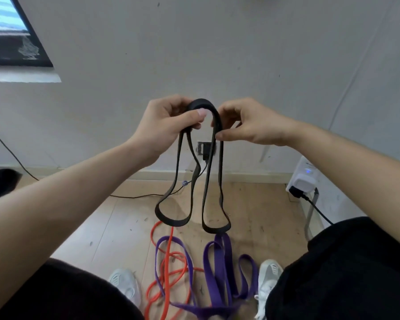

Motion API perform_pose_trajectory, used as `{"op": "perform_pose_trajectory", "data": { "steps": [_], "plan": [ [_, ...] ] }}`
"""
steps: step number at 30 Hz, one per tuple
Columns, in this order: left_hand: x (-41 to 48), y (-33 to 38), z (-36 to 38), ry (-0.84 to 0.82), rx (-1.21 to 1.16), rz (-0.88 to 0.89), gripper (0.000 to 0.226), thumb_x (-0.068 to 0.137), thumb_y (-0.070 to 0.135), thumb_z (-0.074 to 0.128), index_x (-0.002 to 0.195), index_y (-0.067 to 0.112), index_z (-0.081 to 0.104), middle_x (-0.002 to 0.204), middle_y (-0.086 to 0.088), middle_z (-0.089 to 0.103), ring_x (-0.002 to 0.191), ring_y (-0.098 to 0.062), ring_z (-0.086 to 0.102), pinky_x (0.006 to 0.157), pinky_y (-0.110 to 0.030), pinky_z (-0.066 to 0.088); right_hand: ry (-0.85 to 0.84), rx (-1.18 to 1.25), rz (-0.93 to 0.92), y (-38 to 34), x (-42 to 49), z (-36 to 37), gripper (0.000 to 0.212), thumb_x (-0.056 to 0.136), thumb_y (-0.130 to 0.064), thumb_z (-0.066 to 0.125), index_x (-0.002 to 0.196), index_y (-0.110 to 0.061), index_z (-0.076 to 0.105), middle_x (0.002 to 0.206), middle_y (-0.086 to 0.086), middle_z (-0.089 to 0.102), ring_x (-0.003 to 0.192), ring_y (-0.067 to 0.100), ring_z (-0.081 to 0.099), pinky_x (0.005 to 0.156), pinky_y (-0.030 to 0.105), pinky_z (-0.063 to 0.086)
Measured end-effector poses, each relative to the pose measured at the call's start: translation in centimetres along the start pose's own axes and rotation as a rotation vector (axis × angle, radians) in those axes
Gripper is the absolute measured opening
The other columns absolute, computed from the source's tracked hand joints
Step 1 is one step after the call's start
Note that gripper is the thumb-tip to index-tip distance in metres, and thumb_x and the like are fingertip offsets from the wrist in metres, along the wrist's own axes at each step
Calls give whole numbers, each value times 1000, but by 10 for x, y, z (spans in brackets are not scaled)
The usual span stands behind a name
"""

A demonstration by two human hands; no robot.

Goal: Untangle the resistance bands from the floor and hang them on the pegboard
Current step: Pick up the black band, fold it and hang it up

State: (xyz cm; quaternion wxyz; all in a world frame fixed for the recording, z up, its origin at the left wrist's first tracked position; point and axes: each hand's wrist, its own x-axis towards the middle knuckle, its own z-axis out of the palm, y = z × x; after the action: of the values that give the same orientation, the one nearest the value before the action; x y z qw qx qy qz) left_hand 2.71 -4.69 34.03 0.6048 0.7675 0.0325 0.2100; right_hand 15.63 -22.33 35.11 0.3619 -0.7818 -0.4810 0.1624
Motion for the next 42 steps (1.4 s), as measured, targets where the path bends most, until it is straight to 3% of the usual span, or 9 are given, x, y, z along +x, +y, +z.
{"op": "perform_pose_trajectory", "data": {
  "steps": [5,8,14,18,24,29,33,35,42],
  "plan": [
    [2,1,-8,20,-35,-19,4,93,10,70,97,11,72,75,1,69,73,-14,66,76,-28,54,19,208,34,-3,2,0,22,88,-4,71,108,0,63,110,23,70,98,29,69,75,35,57],
    [4,-1,-11,46,-13,-40,7,90,5,72,91,12,73,73,1,67,72,-15,65,75,-27,52,122,299,2,-5,5,2,18,87,2,68,104,-2,63,107,32,66,91,27,66,74,35,58],
    [3,-7,-13,-25,29,-90,11,90,7,73,98,14,75,97,-12,77,85,-18,75,82,-23,58,256,439,-182,-18,6,1,35,84,-4,71,116,-15,67,94,18,65,85,21,61,71,32,56],
    [4,-12,-9,-123,43,-87,23,89,10,75,109,20,73,107,-4,78,101,-16,74,89,-27,58,328,356,-276,-22,5,0,24,89,-5,70,113,-8,72,95,29,65,86,21,57,69,24,51],
    [6,-23,12,-233,83,-148,55,81,25,85,132,19,63,123,4,71,110,-6,70,97,-30,56,328,308,-285,-26,5,-3,19,89,-6,70,105,-15,73,89,-3,71,85,14,57,76,23,52],
    [4,-36,33,-218,-27,-220,34,83,23,83,114,16,73,110,0,78,106,-13,73,103,-40,54,369,418,-325,-30,6,-4,16,89,-4,69,101,-14,73,91,3,71,82,16,59,69,26,52],
    [3,-45,39,-250,40,-212,13,86,17,81,97,12,79,94,0,79,96,-12,74,92,-30,56,413,513,-314,-29,7,-7,15,89,-6,65,98,-17,72,90,2,70,83,21,59,69,28,54],
    [1,-50,37,-280,83,-224,11,87,14,79,95,8,78,92,-4,79,92,-18,75,86,-31,59,466,598,-282,-25,8,-13,18,90,-6,63,96,-20,72,89,2,69,84,19,61,69,26,55],
    [6,-61,13,-249,134,-271,17,82,26,84,93,14,80,99,-13,77,96,-22,74,97,-34,57,690,653,-147,2,10,-35,25,100,0,50,104,-18,68,90,4,63,89,8,63,71,22,54]
  ]
}}
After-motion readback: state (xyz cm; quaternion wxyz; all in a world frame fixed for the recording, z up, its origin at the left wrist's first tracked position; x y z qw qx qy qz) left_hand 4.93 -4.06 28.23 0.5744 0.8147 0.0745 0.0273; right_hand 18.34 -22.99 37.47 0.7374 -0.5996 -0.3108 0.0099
